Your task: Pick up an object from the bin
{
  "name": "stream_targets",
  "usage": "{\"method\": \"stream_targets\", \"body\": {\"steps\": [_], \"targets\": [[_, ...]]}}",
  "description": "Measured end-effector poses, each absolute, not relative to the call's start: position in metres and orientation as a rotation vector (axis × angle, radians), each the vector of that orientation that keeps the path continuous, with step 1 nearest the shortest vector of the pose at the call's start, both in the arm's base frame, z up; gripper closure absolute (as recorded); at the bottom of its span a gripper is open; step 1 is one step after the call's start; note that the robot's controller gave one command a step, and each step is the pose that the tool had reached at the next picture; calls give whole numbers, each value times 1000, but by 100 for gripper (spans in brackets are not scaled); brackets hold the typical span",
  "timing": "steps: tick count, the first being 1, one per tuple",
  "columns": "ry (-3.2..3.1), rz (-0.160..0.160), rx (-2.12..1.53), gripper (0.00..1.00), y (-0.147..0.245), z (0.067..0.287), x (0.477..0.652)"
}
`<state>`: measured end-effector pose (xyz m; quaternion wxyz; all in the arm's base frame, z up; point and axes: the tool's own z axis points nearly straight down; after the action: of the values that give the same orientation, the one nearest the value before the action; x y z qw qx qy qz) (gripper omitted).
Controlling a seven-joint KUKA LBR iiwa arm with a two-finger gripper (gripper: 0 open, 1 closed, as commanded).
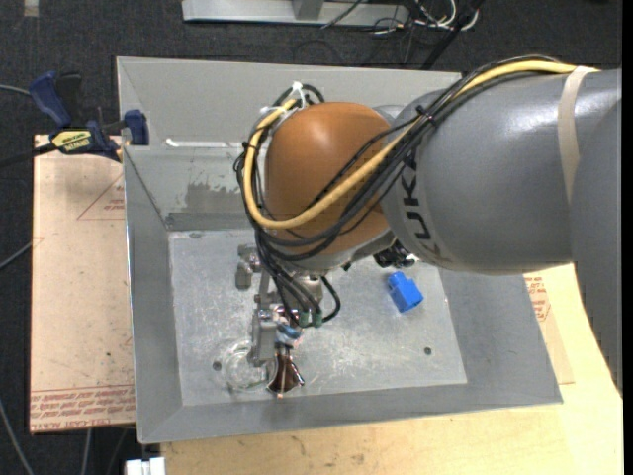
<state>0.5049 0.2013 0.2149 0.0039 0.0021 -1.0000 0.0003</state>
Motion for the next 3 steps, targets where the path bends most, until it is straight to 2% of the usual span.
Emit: {"method": "stream_targets", "body": {"steps": [1,2,3], "targets": [[-3142,-2,0,0,200,219,507],[-3144,-3,107,0,161,144,514],[-3091,-1,532,0,135,136,521]]}}
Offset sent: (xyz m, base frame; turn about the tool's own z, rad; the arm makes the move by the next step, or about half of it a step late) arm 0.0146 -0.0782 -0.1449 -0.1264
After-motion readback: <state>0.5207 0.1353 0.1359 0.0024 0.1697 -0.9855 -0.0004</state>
